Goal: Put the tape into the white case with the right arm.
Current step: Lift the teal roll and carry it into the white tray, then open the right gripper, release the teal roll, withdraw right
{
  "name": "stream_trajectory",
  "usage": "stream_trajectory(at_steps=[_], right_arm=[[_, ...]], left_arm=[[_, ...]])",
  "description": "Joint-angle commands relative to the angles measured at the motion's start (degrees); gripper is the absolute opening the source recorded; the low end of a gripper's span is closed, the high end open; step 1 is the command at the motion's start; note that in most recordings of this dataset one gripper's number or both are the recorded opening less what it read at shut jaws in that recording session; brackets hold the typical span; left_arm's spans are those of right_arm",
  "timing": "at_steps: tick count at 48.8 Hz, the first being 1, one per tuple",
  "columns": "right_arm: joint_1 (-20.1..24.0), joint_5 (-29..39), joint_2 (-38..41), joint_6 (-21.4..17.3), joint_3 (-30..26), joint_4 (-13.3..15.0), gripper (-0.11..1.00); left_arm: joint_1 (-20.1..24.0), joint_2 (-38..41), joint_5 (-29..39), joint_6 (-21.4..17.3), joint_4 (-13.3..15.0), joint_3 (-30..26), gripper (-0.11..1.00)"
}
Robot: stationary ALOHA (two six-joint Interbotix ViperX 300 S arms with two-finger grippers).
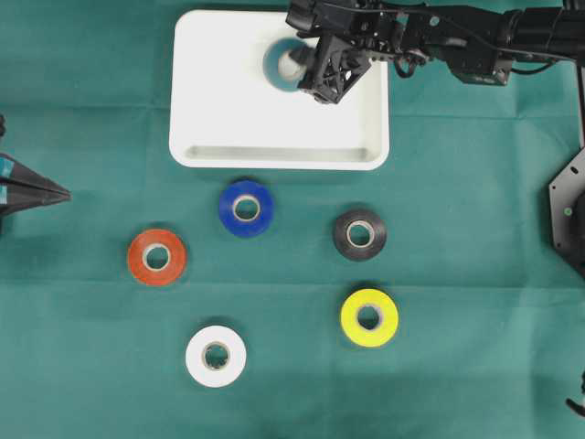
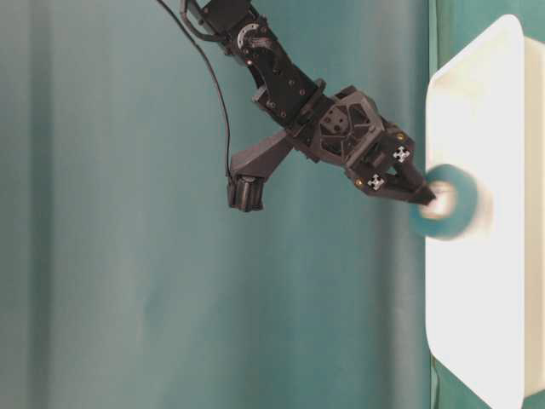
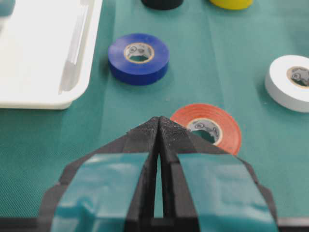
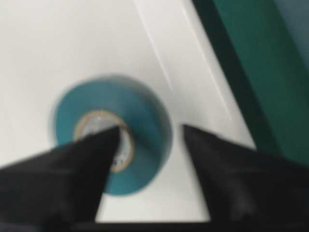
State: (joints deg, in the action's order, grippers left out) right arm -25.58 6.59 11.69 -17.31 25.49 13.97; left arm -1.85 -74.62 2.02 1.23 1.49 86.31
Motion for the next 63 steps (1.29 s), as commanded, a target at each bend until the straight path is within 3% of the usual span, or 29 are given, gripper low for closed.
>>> stream_trajectory(at_steps=[1, 6, 8, 13, 28, 63], right_arm=[[0.0, -1.0, -1.1, 0.1, -0.2, 0.4, 0.33], [0.0, -1.5, -1.2, 0.1, 0.6, 0.9, 0.64], [0.0, -1.8, -1.5, 0.1, 1.1, 1.0, 0.7], [0.0, -2.1, -3.2, 0.1, 3.0, 1.1, 0.62], [0.1, -2.5, -12.2, -0.2, 12.2, 1.1, 0.62], [1.4, -13.8, -33.3, -0.3, 36.8, 1.1, 0.62]], left_arm=[[0.2, 0.4, -0.5, 0.0, 0.0, -0.5, 0.0], [0.2, 0.4, -0.5, 0.0, 0.0, -0.5, 0.0], [0.2, 0.4, -0.5, 0.0, 0.0, -0.5, 0.0], [0.2, 0.4, -0.5, 0.0, 0.0, -0.5, 0.0], [0.2, 0.4, -0.5, 0.0, 0.0, -0.5, 0.0], [0.2, -2.5, -0.4, 0.0, 0.0, 0.4, 0.0]])
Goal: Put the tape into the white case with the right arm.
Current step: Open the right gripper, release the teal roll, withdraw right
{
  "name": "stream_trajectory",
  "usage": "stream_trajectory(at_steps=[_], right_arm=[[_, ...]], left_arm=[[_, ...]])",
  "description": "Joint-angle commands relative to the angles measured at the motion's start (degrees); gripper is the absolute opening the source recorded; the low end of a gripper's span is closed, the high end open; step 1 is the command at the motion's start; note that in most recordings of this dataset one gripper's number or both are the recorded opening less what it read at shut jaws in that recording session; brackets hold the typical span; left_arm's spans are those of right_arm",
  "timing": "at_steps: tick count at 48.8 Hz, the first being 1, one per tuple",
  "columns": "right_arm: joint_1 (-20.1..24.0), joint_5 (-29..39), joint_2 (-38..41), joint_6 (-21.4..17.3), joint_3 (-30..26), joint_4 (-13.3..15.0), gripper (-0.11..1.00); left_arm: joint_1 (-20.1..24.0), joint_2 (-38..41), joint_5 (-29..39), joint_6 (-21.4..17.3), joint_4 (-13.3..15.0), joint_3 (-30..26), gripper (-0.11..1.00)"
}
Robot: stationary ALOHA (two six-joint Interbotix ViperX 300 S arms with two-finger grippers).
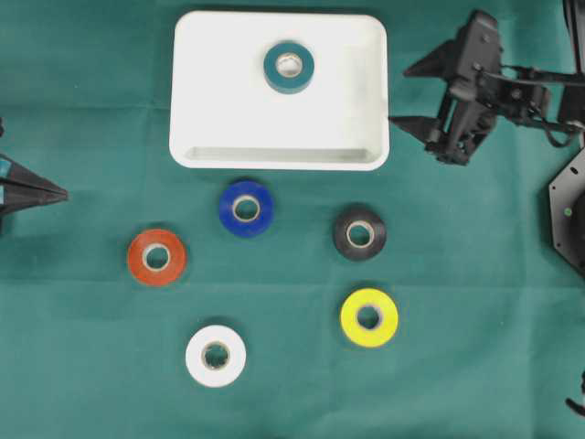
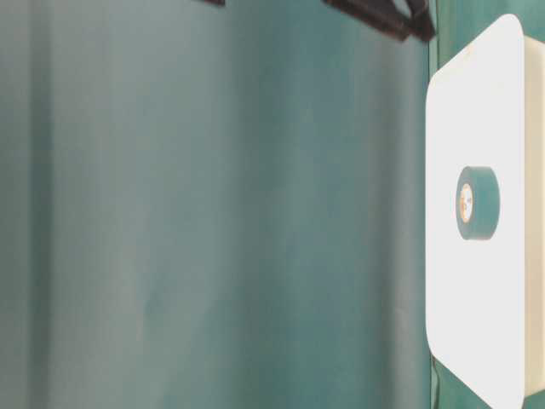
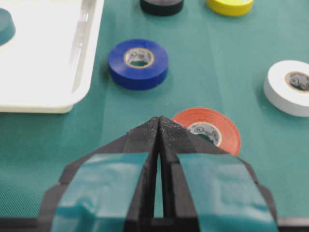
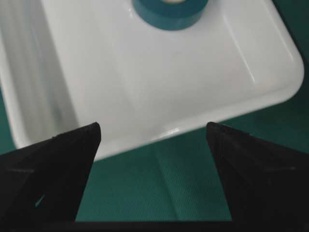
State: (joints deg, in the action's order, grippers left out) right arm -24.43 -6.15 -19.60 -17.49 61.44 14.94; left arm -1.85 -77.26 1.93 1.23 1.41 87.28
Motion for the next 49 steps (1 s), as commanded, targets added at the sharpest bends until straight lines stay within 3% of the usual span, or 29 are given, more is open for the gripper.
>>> stream_trajectory(at_steps=[1, 28, 49], right_arm=[[0.3, -1.1, -2.4, -0.1, 1.3, 0.1, 0.62], [1.9, -1.1, -6.6, 0.1, 5.0, 0.1, 0.62], [16.0, -1.1, -6.6, 0.1, 5.3, 0.1, 0.62]], left_arm=[[0.2, 0.2, -0.3, 0.0, 0.1, -0.6, 0.0], [0.2, 0.2, -0.2, 0.0, 0.1, -0.6, 0.0], [0.2, 0.3, -0.3, 0.0, 0.1, -0.6, 0.0]])
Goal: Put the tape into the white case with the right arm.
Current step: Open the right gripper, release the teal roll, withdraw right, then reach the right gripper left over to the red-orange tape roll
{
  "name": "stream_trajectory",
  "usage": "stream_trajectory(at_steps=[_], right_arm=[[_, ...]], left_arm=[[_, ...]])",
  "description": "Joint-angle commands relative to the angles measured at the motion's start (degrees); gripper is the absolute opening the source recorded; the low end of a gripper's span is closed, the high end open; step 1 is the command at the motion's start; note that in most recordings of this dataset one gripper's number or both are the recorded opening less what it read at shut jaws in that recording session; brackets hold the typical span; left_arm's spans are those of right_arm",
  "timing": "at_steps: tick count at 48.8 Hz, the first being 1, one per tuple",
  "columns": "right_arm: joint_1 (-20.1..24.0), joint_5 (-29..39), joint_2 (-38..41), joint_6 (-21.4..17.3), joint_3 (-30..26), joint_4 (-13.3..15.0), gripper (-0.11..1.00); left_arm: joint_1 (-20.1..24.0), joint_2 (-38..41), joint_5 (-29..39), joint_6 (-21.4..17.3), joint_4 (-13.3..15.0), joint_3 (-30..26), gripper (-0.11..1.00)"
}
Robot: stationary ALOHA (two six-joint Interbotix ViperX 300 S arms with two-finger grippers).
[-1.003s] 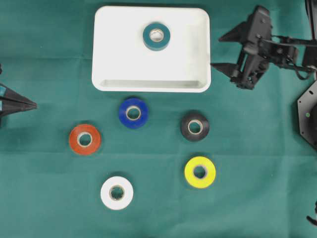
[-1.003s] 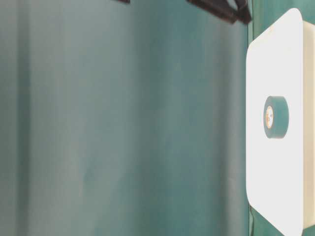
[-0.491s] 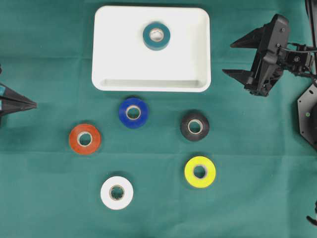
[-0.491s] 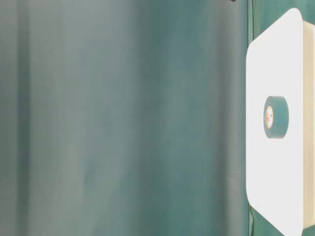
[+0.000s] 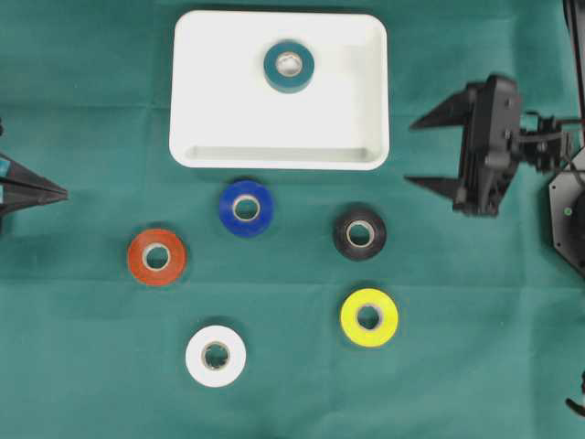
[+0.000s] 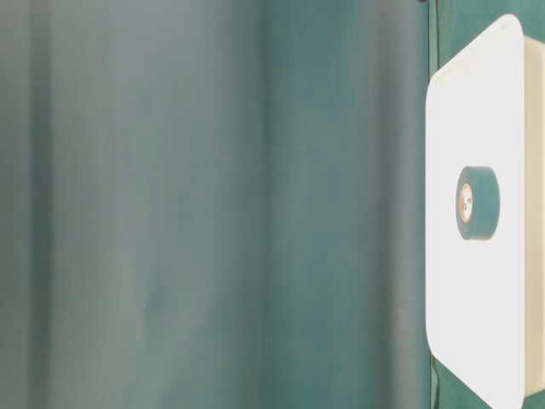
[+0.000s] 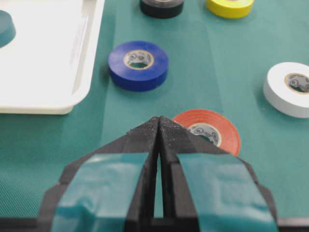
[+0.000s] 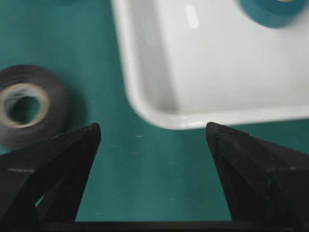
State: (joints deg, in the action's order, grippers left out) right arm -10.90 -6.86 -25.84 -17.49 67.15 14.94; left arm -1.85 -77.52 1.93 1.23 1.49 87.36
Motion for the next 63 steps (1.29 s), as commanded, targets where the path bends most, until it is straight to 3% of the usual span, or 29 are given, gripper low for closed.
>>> stream_trajectory(at_steps=[1, 14, 36, 63], right_arm=[[3.1, -0.4, -0.4, 0.1, -0.4, 0.1, 0.62], [10.6, -0.3, -0.4, 0.1, -0.4, 0.1, 0.62], [11.0, -0.5, 2.7, 0.1, -1.8, 0.1, 0.61], [11.0, -0.2, 21.2, 0.1, -20.1, 0.1, 0.61]], left_arm=[[0.2, 0.4, -0.2, 0.0, 0.0, -0.6, 0.0], [0.2, 0.5, -0.3, 0.0, 0.0, -0.7, 0.0], [0.2, 0.5, -0.2, 0.0, 0.0, -0.6, 0.0], [0.2, 0.5, -0.2, 0.0, 0.0, -0.7, 0.0]])
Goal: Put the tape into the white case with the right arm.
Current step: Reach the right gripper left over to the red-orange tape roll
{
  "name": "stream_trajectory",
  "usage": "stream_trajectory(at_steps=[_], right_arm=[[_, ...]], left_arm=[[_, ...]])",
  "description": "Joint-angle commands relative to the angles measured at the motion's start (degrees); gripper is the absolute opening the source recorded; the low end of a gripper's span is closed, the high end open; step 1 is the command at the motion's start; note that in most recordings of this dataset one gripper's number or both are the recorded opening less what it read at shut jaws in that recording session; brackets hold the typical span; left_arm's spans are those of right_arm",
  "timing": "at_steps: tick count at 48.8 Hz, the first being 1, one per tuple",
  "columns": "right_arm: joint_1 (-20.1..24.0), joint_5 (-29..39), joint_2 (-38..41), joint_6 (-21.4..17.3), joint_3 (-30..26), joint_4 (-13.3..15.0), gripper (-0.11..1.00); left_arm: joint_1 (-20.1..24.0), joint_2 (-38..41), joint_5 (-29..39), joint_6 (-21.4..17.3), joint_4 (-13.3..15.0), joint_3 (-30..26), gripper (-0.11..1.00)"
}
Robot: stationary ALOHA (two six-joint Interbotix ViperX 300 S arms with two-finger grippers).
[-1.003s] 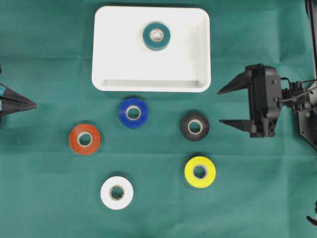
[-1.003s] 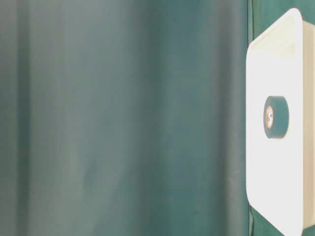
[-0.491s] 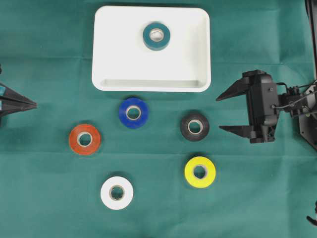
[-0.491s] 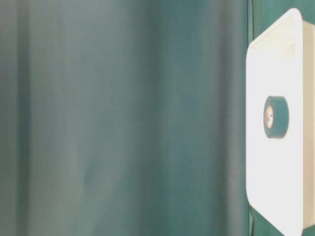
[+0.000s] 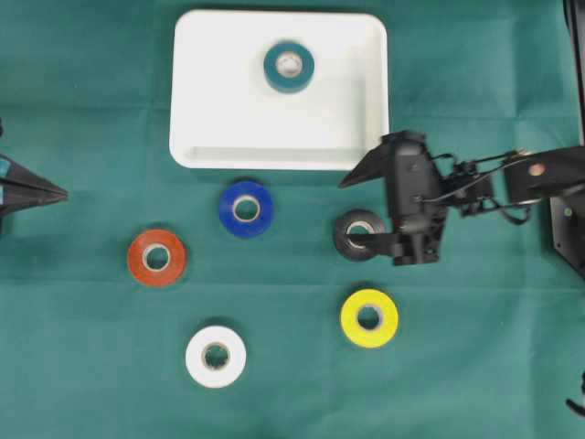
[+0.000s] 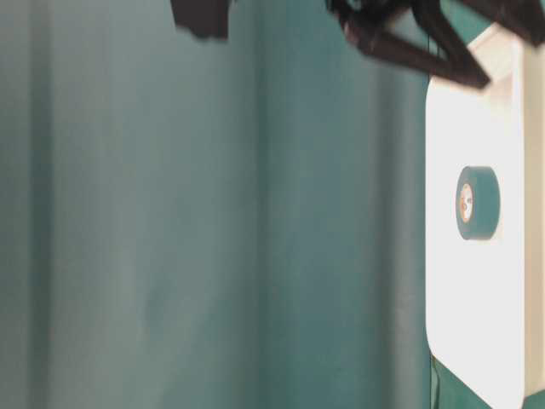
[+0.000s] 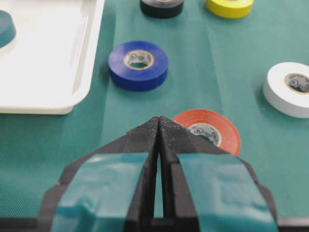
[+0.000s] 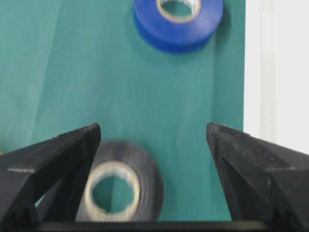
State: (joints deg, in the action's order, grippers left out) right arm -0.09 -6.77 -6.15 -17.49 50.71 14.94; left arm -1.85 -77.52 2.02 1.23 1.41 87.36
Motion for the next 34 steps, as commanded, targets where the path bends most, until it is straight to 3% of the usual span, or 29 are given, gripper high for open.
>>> stream_trajectory(at_steps=[1, 34], right_arm=[[0.2, -0.3, 2.1, 0.1, -4.5, 0.1, 0.61], [0.2, 2.4, 19.0, 0.0, -25.5, 0.1, 0.61]], left_arm=[[0.2, 0.4, -0.3, 0.0, 0.1, -0.6, 0.0], [0.2, 0.4, -0.5, -0.1, 0.1, -0.4, 0.0]])
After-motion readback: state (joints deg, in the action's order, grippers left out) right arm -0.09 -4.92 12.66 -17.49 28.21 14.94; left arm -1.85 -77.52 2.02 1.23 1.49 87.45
